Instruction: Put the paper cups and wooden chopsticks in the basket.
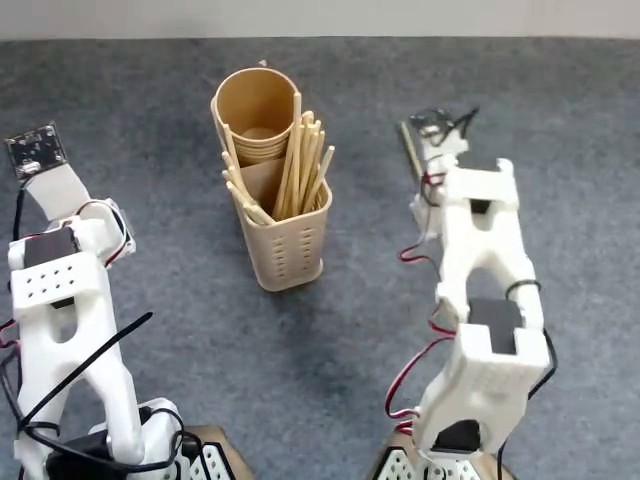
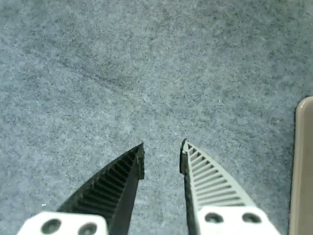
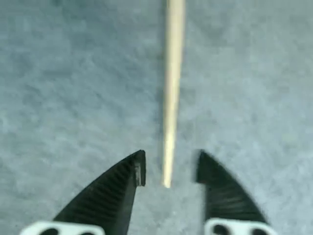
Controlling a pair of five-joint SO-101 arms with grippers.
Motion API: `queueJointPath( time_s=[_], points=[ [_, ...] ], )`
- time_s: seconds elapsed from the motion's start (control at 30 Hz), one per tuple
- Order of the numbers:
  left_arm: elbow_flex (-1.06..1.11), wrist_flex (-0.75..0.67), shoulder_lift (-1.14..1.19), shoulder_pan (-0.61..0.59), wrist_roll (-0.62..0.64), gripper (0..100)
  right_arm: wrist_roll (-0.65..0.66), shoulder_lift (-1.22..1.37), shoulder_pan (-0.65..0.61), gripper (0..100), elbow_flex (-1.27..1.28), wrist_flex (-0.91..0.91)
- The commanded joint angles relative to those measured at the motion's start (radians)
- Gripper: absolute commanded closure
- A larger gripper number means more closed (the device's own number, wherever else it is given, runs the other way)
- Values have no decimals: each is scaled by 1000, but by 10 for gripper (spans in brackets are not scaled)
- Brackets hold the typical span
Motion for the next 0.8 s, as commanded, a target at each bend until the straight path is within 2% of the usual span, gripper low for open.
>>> queueJointPath(
  time_s=[0.0,0.33,0.4,0.5,0.57,0.63,0.77],
  points=[
    [-4,-17,-31,16,11,845,14,68,-45,708,-111,-10],
    [-4,-17,-31,16,11,845,8,490,-53,720,-630,-2],
    [-4,-17,-31,16,11,845,6,578,-53,798,-727,54],
    [-4,-17,-31,16,11,845,6,671,-44,998,-874,145],
    [-4,-17,-31,16,11,845,6,716,-25,969,-975,219],
    [-4,-17,-31,16,11,845,6,746,-13,998,-1073,288],
    [-4,-17,-31,16,11,845,5,753,21,992,-1325,464]
  ],
)
